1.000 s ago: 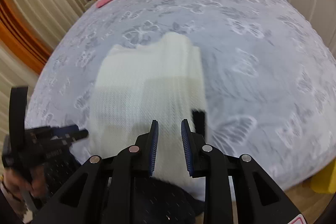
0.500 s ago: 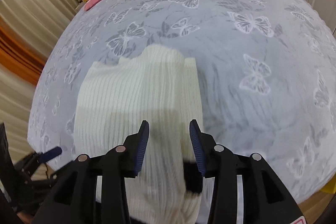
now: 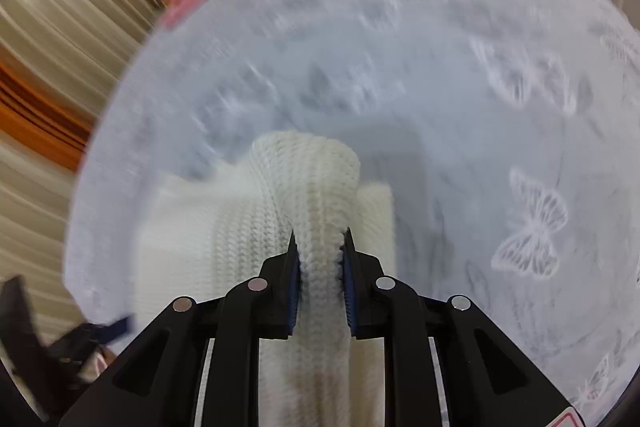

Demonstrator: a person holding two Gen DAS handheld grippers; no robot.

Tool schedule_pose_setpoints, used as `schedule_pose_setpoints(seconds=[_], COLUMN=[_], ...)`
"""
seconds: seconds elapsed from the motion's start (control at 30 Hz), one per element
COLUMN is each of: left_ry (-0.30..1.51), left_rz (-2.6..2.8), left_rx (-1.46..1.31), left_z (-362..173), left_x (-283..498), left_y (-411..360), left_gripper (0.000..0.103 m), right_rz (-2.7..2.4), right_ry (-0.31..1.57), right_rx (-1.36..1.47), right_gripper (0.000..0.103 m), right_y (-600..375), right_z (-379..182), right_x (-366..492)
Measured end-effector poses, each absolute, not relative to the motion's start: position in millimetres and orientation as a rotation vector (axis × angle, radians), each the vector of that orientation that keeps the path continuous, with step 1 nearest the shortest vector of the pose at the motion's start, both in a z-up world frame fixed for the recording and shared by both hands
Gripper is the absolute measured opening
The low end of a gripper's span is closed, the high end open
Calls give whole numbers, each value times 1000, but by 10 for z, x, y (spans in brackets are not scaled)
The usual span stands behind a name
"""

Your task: Fold small clothes

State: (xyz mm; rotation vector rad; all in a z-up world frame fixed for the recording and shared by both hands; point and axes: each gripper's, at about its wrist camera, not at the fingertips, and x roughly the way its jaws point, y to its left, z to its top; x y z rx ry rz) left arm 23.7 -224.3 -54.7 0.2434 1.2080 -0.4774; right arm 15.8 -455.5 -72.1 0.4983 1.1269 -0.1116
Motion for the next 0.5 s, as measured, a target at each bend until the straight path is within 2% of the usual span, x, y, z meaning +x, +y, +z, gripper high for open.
schedule_pose_setpoints(seconds=[0.07,0.27,0.43,0.5], left_ry=[1209,1204,1202,1202], left_rz=[-467,-462,-455,-454], left_rx=[259,279,283,284], left_z=[-573,-584,-588,-589], left_x=[234,216,208,202], left_y=[-2273,-2280,-2289,-2289], left_gripper=[66,66,66,67], right_rz=[-97,-104,-64,-102], right_ry=[1141,993,1088,1124], right_rx=[467,446,356,345], right_gripper=[23,23,17,6], right_y=[-4496,-4381,-4308,-4418], right_z=[-825,-216,-456,-665], right_x=[166,-33,195,263])
